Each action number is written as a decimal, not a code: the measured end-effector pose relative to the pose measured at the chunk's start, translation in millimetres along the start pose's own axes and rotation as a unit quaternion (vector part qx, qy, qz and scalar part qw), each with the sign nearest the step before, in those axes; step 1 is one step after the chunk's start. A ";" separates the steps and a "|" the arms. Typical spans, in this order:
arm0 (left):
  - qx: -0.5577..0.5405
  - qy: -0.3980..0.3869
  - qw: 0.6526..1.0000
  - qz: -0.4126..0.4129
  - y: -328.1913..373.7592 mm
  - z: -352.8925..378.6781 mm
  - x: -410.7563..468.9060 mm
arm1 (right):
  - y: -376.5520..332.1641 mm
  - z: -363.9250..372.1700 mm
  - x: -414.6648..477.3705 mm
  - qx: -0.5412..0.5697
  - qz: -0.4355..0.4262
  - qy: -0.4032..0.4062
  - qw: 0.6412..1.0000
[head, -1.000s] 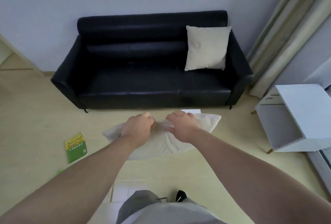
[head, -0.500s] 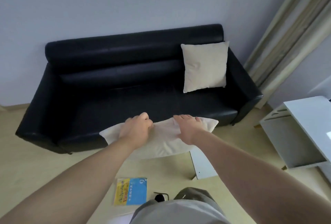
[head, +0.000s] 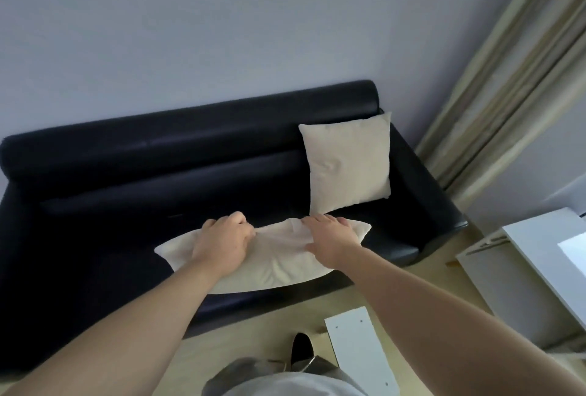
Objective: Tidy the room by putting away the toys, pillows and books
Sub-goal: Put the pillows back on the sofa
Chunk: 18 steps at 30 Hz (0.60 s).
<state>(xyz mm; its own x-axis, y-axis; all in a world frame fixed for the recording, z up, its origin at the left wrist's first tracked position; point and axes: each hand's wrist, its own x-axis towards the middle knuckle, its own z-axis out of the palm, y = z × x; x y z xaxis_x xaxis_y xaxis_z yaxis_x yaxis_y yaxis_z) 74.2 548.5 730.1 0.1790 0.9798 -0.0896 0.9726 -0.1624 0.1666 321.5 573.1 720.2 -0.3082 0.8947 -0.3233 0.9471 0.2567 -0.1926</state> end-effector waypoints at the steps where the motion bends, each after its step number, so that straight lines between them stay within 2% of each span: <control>1: -0.008 0.000 1.000 -0.004 -3.7 0.1 12.8 | 4.5 -7.6 9.7 -0.001 0.000 -0.008 1.000; 11: -0.049 -0.008 0.999 -0.002 -49.9 5.8 114.9 | 11.3 -47.0 114.0 -0.055 -0.004 -0.003 0.998; 18: -0.086 -0.038 0.996 -0.005 -107.4 45.8 183.8 | -2.1 -28.2 199.1 -0.086 0.016 -0.027 0.996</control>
<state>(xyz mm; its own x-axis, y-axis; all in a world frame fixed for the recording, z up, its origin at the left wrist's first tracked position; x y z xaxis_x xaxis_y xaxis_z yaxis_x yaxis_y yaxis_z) 9.5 740.6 650.8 0.1868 0.9684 -0.1655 0.9353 -0.1238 0.3314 260.6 761.0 682.4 -0.2768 0.8838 -0.3771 0.9566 0.2908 -0.0207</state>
